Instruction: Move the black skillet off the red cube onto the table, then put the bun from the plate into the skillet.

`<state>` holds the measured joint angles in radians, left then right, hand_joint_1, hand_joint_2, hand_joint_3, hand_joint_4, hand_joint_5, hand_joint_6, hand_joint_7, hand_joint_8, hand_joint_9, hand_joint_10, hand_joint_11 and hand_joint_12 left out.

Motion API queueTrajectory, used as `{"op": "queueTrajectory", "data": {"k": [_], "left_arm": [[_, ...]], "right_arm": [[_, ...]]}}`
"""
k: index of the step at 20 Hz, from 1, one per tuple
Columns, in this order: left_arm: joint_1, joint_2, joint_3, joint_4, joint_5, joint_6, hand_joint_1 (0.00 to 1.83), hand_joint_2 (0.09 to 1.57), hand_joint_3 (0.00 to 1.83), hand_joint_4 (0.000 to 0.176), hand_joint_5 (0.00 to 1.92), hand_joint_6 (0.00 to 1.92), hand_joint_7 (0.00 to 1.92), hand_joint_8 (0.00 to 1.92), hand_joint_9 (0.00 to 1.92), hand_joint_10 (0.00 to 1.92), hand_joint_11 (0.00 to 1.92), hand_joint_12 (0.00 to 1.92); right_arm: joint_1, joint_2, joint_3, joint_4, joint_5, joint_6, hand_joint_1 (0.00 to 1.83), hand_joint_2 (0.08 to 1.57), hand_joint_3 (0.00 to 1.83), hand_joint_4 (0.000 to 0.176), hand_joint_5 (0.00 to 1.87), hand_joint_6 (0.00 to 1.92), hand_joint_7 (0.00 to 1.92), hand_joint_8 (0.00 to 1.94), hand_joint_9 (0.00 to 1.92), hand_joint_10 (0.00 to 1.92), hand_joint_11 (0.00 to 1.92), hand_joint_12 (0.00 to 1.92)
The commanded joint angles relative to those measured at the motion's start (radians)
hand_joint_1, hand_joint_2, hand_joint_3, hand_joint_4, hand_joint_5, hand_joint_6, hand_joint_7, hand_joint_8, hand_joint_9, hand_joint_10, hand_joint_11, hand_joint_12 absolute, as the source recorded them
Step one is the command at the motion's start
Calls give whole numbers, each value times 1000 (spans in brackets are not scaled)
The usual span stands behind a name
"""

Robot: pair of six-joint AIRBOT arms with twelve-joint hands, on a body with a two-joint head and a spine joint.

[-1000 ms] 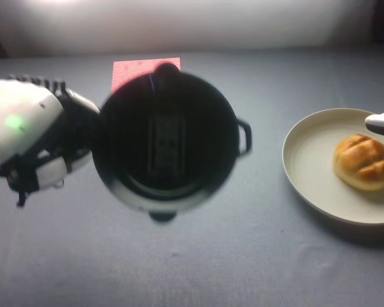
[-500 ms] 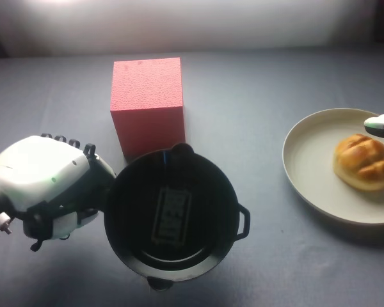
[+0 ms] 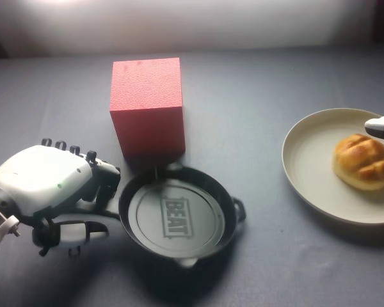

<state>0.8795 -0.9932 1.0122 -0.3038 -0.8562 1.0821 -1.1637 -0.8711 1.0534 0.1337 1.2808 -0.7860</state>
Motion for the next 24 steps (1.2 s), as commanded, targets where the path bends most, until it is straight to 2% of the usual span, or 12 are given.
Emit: {"op": "queueTrajectory", "data": {"k": [1, 2, 3, 4, 5, 6, 7, 12, 15, 16, 22, 24], "left_arm": [[-5, 10, -4, 14, -121, 1, 975, 1063, 0, 0, 741, 1241, 729, 1319, 720, 1392, 610, 1582], [-4, 14, -9, 17, -125, 1, 961, 1054, 0, 0, 687, 1281, 733, 1267, 733, 1354, 625, 1536], [-3, 18, -13, 20, -131, 1, 983, 1130, 29, 67, 819, 1229, 717, 1242, 707, 1326, 591, 1533], [-1, 20, -16, 20, -137, 1, 983, 1130, 29, 67, 819, 1229, 717, 1242, 707, 1326, 591, 1533], [1, 24, -21, 20, -151, 1, 987, 1164, 2, 115, 853, 1205, 729, 1066, 689, 1172, 526, 1445], [6, 31, -29, 20, -170, 1, 984, 1174, 0, 107, 841, 1220, 726, 994, 662, 1103, 463, 1381], [10, 38, -38, 21, -187, 1, 899, 1108, 0, 0, 646, 995, 684, 892, 612, 954, 383, 1216], [50, 133, -133, 76, -367, 1, 723, 1034, 1, 3, 499, 23, 582, 60, 552, 131, 176, 803], [77, 185, -174, 110, -459, 1, 677, 970, 0, 33, 392, 7, 453, 7, 446, 19, 23, 947], [83, 195, -182, 115, -481, 1, 667, 960, 0, 46, 376, 2, 419, 2, 414, 8, 4, 1016], [103, 214, -203, 124, -529, 2, 663, 951, 2, 45, 354, 2, 419, 1, 399, 1, 0, 997], [103, 212, -204, 123, -528, 2, 676, 946, 0, 44, 356, 5, 418, 1, 394, 5, 0, 979]], "right_arm": [[6, 1, 4, 15, 122, 8, 560, 1326, 0, 0, 415, 3, 499, 2, 509, 2, 252, 720], [6, 1, 4, 15, 122, 8, 538, 1327, 0, 3, 409, 0, 483, 0, 488, 0, 240, 714], [6, 1, 4, 15, 122, 9, 536, 1328, 0, 0, 409, 0, 478, 0, 486, 1, 247, 714], [6, 1, 4, 15, 122, 9, 536, 1328, 0, 0, 409, 0, 478, 0, 486, 1, 247, 714], [6, 1, 4, 15, 122, 9, 555, 1325, 0, 8, 406, 1, 476, 0, 481, 0, 235, 703], [6, 1, 4, 15, 122, 9, 535, 1326, 0, 10, 399, 1, 470, 0, 475, 0, 230, 699], [6, 1, 4, 15, 122, 9, 591, 1315, 0, 10, 402, 2, 470, 1, 471, 1, 226, 702], [22, 1, 21, 27, 113, 9, 762, 1210, 0, 27, 380, 2, 417, 0, 396, 1, 144, 768], [81, -18, 63, 20, 15, 9, 862, 1098, 0, 22, 382, 0, 409, 0, 386, 0, 126, 791], [106, -29, 81, 11, -27, 9, 952, 1053, 1, 0, 392, 0, 422, 0, 390, 0, 82, 909], [250, -119, 207, -55, -358, -22, 1055, 969, 0, 48, 372, 5, 441, 12, 435, 11, 179, 671], [280, -139, 234, -70, -424, -34, 1106, 979, 0, 8, 485, 14, 566, 17, 534, 18, 175, 833]]}}
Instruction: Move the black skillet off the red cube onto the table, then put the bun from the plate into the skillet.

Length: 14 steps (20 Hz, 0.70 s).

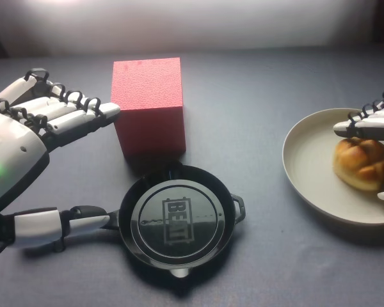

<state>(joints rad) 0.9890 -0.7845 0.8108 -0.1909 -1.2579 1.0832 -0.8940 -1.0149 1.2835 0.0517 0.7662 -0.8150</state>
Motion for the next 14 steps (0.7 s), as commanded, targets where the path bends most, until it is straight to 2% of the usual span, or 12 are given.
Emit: {"op": "queueTrajectory", "data": {"k": [1, 2, 3, 4, 6, 7, 9, 10, 11, 12, 13, 14], "left_arm": [[-6, 1, -2, 9, -126, 1, 691, 947, 0, 46, 365, 8, 424, 4, 390, 3, 0, 980], [-5, -1, -2, 7, -127, 1, 713, 948, 0, 53, 367, 6, 418, 1, 378, 1, 0, 947], [-5, -4, -2, 2, -128, 1, 742, 954, 3, 50, 375, 9, 423, 3, 380, 3, 0, 941], [-4, -5, -2, -1, -132, 1, 737, 959, 3, 40, 388, 11, 436, 6, 399, 9, 0, 1005], [2, -6, -3, -9, -140, 1, 739, 961, 2, 46, 384, 5, 426, 1, 389, 3, 0, 973], [5, -7, -3, -12, -143, 1, 725, 966, 4, 47, 378, 2, 421, 0, 389, 3, 0, 975], [17, -9, -3, -26, -152, 1, 692, 976, 4, 37, 383, 3, 425, 2, 406, 8, 0, 1071], [25, -9, -4, -34, -161, 1, 684, 983, 7, 24, 384, 3, 424, 1, 406, 7, 0, 1077], [30, -7, -4, -40, -170, 0, 667, 993, 8, 26, 381, 2, 425, 1, 406, 7, 0, 1065], [33, -5, -4, -44, -179, 1, 628, 1022, 14, 8, 361, 2, 421, 0, 406, 5, 0, 979], [36, -2, -4, -51, -191, 4, 605, 1035, 13, 6, 338, 0, 406, 0, 399, 2, 0, 940], [41, 2, -6, -58, -200, 8, 596, 1034, 8, 0, 319, 0, 366, 0, 369, 0, 0, 902]], "right_arm": [[17, 1, 8, 9, 83, -5, 1145, 995, 1, 0, 691, 23, 740, 27, 701, 55, 253, 1055], [22, -1, 9, 7, 83, -6, 1148, 1020, 2, 0, 802, 20, 805, 19, 739, 50, 243, 1141], [31, -4, 9, 6, 85, -7, 1210, 1086, 0, 3, 1001, 733, 934, 761, 886, 88, 350, 1228], [40, -7, 8, 0, 93, -7, 1204, 1125, 4, 32, 953, 1006, 935, 976, 986, 138, 402, 1311], [64, -10, -4, -23, 124, -5, 1212, 1127, 0, 34, 939, 1042, 988, 998, 1024, 347, 503, 1382], [73, -10, -11, -41, 145, 3, 1208, 1127, 0, 39, 946, 1022, 981, 1022, 943, 434, 416, 1374], [95, -9, -31, -99, 223, 48, 1214, 1132, 0, 0, 991, 890, 917, 1187, 852, 624, 408, 1357], [110, -9, -48, -135, 279, 73, 1206, 1151, 0, 0, 975, 913, 863, 1273, 746, 823, 353, 1514], [131, -9, -67, -173, 326, 84, 1313, 1167, 0, 0, 925, 1016, 859, 1259, 730, 1267, 363, 1507], [153, -14, -82, -206, 353, 86, 1226, 1157, 0, 0, 936, 1137, 871, 1085, 701, 863, 366, 1369], [179, -25, -93, -240, 370, 89, 1195, 1156, 0, 21, 912, 1154, 893, 1074, 778, 798, 473, 1434], [203, -43, -94, -282, 374, 102, 1199, 1155, 0, 1, 895, 1214, 917, 1006, 791, 733, 448, 1355]]}}
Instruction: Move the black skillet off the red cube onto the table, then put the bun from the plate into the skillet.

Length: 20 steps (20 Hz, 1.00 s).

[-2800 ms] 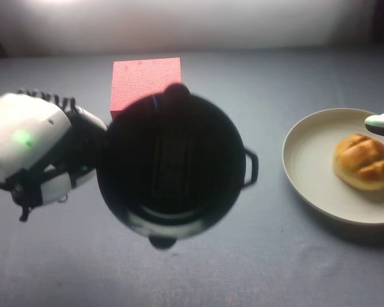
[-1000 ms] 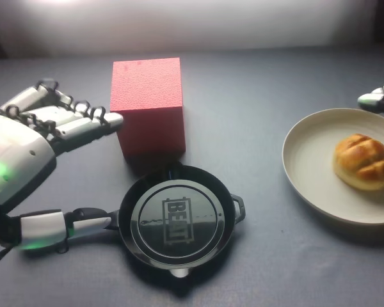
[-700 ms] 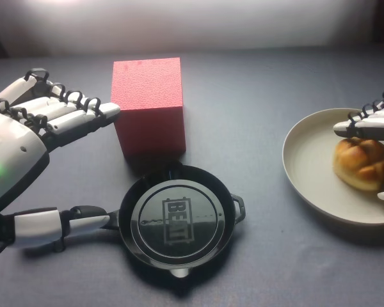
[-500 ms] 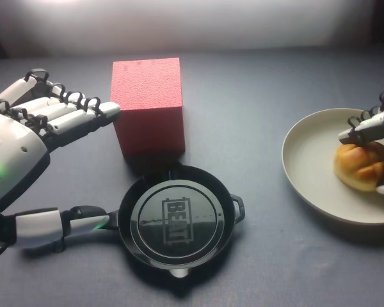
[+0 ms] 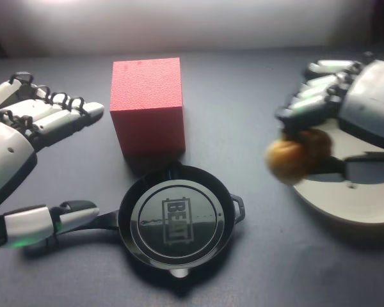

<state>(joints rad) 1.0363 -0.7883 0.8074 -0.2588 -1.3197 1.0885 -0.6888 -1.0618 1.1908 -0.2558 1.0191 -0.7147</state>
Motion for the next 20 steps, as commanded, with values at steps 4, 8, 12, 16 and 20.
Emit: {"op": "queueTrajectory", "data": {"k": [4, 8, 12, 16, 20], "left_arm": [[38, 43, -18, -33, -191, 25, 540, 1048, 9, 23, 292, 0, 336, 0, 355, 1, 0, 957], [55, 52, -26, -53, -233, 31, 621, 1127, 5, 0, 316, 1, 360, 3, 353, 4, 0, 901], [55, 52, -25, -53, -233, 34, 685, 1132, 3, 0, 332, 5, 369, 4, 379, 9, 0, 928], [60, 51, -29, -55, -239, 34, 677, 1111, 0, 0, 343, 4, 375, 3, 372, 3, 0, 874], [82, 57, -40, -70, -285, 34, 630, 1092, 0, 0, 346, 1, 388, 3, 389, 3, 0, 902]], "right_arm": [[92, -129, 34, -101, 59, 65, 1234, 1112, 0, 0, 978, 1104, 1006, 839, 910, 437, 469, 1147], [116, -231, 74, -119, -33, 71, 1249, 1138, 1, 0, 966, 813, 931, 1327, 794, 1501, 702, 1839], [121, -276, 100, -133, -118, 71, 736, 1150, 0, 96, 301, 307, 197, 780, 152, 957, 47, 1378], [121, -271, 81, -126, -107, 71, 644, 999, 2, 140, 6, 0, 207, 83, 196, 219, 0, 860], [62, -137, 30, -14, 54, 71, 780, 938, 0, 163, 0, 0, 2, 0, 16, 1, 0, 115]]}}
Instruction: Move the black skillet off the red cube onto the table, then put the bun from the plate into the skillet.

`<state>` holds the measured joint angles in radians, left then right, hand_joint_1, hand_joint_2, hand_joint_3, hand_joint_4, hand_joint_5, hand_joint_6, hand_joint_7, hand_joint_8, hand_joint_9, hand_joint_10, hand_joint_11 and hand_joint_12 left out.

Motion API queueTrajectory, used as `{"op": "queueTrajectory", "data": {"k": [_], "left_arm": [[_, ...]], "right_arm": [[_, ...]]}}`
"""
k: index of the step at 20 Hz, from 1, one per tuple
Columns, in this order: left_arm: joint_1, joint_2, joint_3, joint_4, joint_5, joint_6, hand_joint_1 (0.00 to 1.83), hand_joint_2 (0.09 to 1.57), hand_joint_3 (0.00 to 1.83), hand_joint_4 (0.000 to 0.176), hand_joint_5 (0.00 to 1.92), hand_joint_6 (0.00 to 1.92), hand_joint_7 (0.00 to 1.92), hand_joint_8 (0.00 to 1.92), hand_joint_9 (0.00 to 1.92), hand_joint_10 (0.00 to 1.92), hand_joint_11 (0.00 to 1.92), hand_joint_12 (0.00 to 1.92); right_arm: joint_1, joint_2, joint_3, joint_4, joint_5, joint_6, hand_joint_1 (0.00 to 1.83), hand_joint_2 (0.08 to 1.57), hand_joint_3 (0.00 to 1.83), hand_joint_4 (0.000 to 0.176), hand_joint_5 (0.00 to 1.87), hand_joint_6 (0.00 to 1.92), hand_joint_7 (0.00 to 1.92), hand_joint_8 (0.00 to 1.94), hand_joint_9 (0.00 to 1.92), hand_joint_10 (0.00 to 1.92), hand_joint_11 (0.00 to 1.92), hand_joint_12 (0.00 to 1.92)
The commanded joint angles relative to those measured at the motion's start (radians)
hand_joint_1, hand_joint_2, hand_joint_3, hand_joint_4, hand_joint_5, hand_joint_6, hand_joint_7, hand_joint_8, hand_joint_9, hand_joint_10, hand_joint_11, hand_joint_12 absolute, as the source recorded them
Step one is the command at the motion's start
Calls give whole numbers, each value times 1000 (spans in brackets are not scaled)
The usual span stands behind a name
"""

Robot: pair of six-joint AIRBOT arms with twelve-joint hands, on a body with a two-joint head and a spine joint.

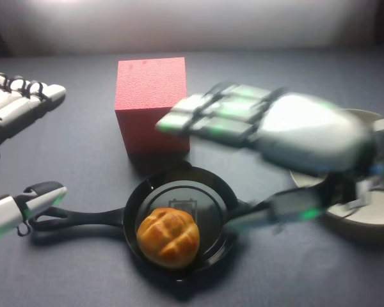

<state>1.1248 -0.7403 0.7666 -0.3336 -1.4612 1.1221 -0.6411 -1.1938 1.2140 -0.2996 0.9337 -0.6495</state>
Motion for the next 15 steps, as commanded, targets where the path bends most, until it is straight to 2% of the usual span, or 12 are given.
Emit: {"op": "queueTrajectory", "data": {"k": [1, 2, 3, 4, 5, 7, 9, 11, 12, 13, 14, 15], "left_arm": [[0, 9, -2, 0, -160, 1, 625, 1091, 0, 0, 347, 1, 397, 4, 402, 6, 0, 954], [2, 9, -2, -3, -168, 1, 614, 1088, 0, 0, 350, 1, 420, 7, 427, 12, 0, 997], [2, 5, -2, -4, -180, 1, 605, 1082, 0, 10, 354, 2, 446, 14, 459, 22, 6, 1004], [1, 1, 0, -4, -191, 1, 593, 1098, 0, 14, 319, 0, 450, 5, 478, 15, 26, 955], [-1, 0, 1, -4, -199, 1, 586, 1097, 0, 0, 297, 0, 469, 10, 502, 21, 51, 954], [-5, -1, 2, -3, -227, 1, 447, 1090, 0, 0, 249, 0, 476, 1, 534, 13, 11, 1068], [-9, -3, 2, 5, -253, 1, 333, 1157, 15, 0, 188, 1, 475, 1, 547, 14, 0, 1216], [-19, -4, 3, 19, -269, -6, 238, 1228, 6, 0, 122, 0, 454, 0, 592, 21, 21, 1316], [-28, -7, 7, 29, -269, -10, 199, 1219, 1, 0, 125, 1, 414, 3, 587, 11, 69, 1160], [-38, -10, 11, 41, -269, -15, 236, 1275, 8, 17, 267, 41, 333, 5, 518, 6, 49, 901], [-61, -13, 16, 62, -269, -21, 297, 1288, 2, 81, 523, 79, 315, 1, 417, 0, 9, 677], [-69, -14, 18, 68, -269, -23, 220, 1310, 0, 89, 632, 141, 387, 2, 401, 0, 1, 610]], "right_arm": [[-24, 42, -10, 84, 214, 6, 805, 962, 9, 93, 0, 0, 0, 0, 2, 0, 0, 22], [-53, 74, -20, 123, 271, 6, 810, 924, 0, 145, 0, 0, 0, 0, 0, 0, 0, 4], [-95, 119, -34, 182, 347, 6, 813, 860, 0, 170, 0, 0, 0, 0, 0, 0, 0, 0], [-135, 155, -47, 235, 433, 4, 713, 852, 0, 162, 0, 0, 0, 0, 0, 0, 8, 4], [-158, 170, -56, 264, 477, -2, 699, 874, 6, 138, 0, 0, 33, 12, 56, 22, 23, 10], [-226, 210, -94, 342, 607, -45, 606, 995, 8, 91, 0, 0, 113, 6, 142, 15, 112, 52], [-274, 229, -116, 381, 699, -62, 569, 1133, 8, 60, 70, 5, 258, 12, 312, 24, 258, 123], [-323, 255, -147, 414, 798, -93, 542, 1157, 3, 43, 141, 6, 358, 10, 395, 17, 272, 141], [-343, 266, -158, 423, 829, -105, 574, 1160, 1, 41, 166, 9, 382, 11, 426, 19, 307, 156], [-348, 279, -174, 438, 829, -111, 654, 1160, 1, 11, 233, 7, 458, 9, 528, 21, 437, 193], [-347, 289, -186, 428, 829, -136, 680, 1220, 7, 3, 178, 1, 423, 1, 518, 5, 428, 182], [-346, 290, -187, 423, 829, -139, 689, 1243, 12, 38, 138, 0, 366, 0, 471, 0, 387, 162]]}}
